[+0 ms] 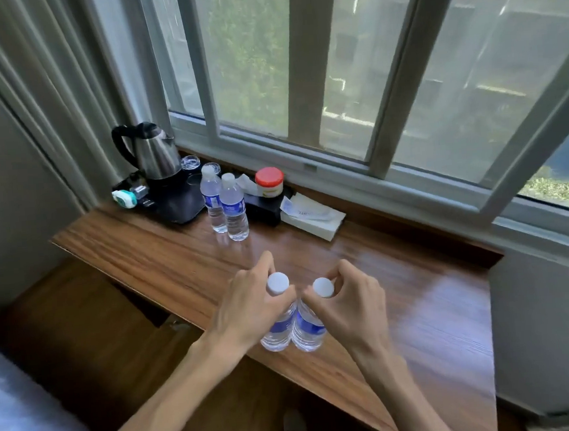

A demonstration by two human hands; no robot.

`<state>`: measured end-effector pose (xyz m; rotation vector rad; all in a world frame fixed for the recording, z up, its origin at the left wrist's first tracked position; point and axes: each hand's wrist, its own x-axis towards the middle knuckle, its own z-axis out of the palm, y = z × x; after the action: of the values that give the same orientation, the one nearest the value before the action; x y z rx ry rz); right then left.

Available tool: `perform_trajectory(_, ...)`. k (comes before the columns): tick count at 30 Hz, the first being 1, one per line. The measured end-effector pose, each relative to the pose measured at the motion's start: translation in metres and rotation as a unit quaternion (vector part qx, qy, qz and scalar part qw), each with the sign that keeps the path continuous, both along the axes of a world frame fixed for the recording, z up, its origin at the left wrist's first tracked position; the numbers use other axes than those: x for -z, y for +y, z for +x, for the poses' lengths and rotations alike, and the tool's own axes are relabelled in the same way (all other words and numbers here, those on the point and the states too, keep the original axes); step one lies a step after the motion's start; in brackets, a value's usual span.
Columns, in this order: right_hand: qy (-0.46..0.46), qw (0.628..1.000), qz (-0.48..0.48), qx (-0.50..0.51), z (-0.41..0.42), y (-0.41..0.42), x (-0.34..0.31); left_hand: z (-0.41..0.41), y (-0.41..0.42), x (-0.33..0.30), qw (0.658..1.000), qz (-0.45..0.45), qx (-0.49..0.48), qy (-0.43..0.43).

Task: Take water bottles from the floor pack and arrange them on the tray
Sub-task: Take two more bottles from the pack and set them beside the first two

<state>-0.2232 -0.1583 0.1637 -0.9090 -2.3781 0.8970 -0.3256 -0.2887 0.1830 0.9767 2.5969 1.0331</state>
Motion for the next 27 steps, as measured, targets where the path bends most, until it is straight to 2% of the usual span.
perform_trajectory(7, -0.017, 1.000, -0.015, -0.020, -0.119, -0.009, 0.014, -0.114, -0.012, 0.018, 0.999, -0.017, -0.029, -0.007)
perform_trajectory(16, -0.050, 0.997, -0.064, 0.003, -0.248, -0.014, 0.024, -0.242, -0.013, 0.030, 0.998, -0.029, -0.038, -0.030)
perform_trajectory(27, -0.080, 0.987, -0.092, 0.101, -0.330, -0.034, 0.039, -0.346, -0.010, 0.058, 0.994, -0.060, 0.036, -0.080)
